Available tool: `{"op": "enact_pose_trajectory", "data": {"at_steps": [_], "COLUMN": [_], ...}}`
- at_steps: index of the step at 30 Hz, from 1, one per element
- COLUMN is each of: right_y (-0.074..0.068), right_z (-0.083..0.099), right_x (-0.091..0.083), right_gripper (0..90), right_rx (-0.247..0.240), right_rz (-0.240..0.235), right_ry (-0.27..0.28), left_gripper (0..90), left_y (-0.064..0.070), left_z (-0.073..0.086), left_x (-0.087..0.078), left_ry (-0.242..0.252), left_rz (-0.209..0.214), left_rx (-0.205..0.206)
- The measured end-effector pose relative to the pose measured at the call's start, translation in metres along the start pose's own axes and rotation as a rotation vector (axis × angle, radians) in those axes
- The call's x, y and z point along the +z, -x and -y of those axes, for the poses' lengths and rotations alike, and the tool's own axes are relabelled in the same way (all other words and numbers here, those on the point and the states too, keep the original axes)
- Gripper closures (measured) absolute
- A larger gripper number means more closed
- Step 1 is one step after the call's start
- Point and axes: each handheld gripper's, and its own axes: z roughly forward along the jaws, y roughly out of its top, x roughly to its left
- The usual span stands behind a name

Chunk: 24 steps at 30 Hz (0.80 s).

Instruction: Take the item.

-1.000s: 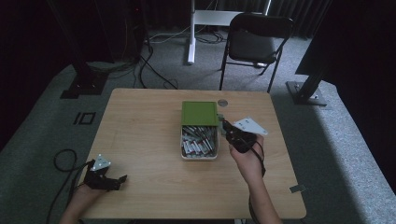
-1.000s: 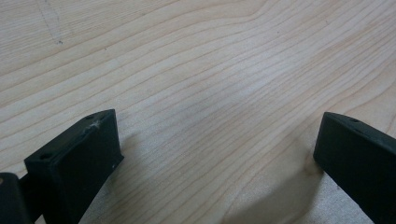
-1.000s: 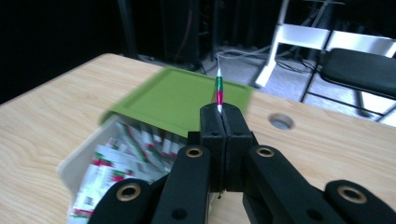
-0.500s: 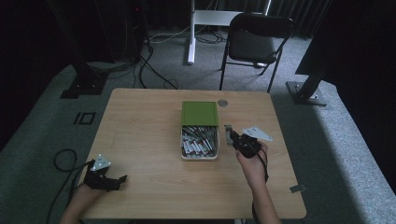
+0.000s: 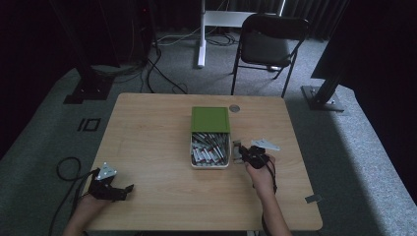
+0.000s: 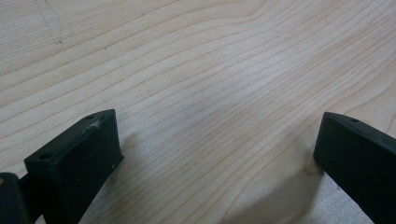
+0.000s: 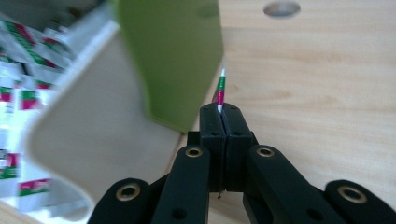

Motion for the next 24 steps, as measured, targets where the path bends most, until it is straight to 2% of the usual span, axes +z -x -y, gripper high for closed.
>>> {"op": "enact_pose_trajectory", "data": {"at_steps": [8,14,16,17,18,19,20,24], "right_y": [0.017,0.029,0.033,0.033,0.034,0.037,0.038,0.042], "right_z": [0.007,0.011,0.013,0.013,0.013,0.015,0.015,0.015], "right_x": [0.012,0.021,0.024,0.024,0.025,0.026,0.025,0.020], "right_gripper": [86.8,80.1,74.2,74.2,70.9,63.9,60.6,51.9], "right_rx": [-0.022,-0.026,-0.032,-0.032,-0.037,-0.055,-0.052,-0.069], "right_rz": [0.038,0.052,0.063,0.063,0.063,0.079,0.079,0.104], "right_ry": [-0.062,-0.064,-0.069,-0.069,-0.072,-0.076,-0.074,-0.070], "left_gripper": [1.4,1.4,1.4,1.4,1.4,1.4,1.4,1.4], "left_y": [0.000,0.000,0.000,0.000,0.000,0.000,0.000,0.000], "left_z": [0.000,0.000,0.000,0.000,0.000,0.000,0.000,0.000], "left_x": [0.000,0.000,0.000,0.000,0.000,0.000,0.000,0.000], "left_ry": [0.001,0.001,0.001,0.001,0.001,0.001,0.001,0.001], "left_rz": [0.000,0.000,0.000,0.000,0.000,0.000,0.000,0.000], "left_rx": [-0.001,-0.001,-0.001,-0.001,-0.001,-0.001,-0.002,-0.001]}}
